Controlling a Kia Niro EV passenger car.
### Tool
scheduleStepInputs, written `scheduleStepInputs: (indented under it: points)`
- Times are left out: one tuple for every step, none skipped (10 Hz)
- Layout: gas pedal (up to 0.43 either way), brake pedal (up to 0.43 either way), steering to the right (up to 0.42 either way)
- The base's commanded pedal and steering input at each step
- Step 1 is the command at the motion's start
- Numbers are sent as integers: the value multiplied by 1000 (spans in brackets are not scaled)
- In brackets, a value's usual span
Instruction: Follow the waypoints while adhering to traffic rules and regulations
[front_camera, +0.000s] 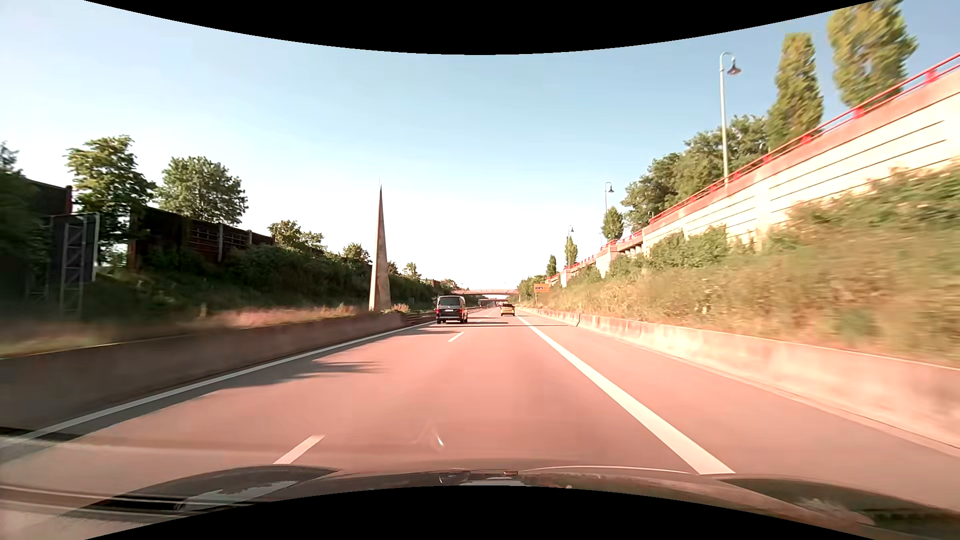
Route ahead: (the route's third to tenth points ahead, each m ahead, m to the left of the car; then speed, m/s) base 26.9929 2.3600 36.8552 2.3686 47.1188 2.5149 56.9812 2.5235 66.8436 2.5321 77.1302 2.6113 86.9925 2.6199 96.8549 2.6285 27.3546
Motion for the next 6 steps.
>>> scheduleStepInputs:
  points:
    - [220,0,0]
    - [220,6,0]
    - [220,6,-1]
    - [220,6,-2]
    - [228,6,-2]
    - [228,6,-2]
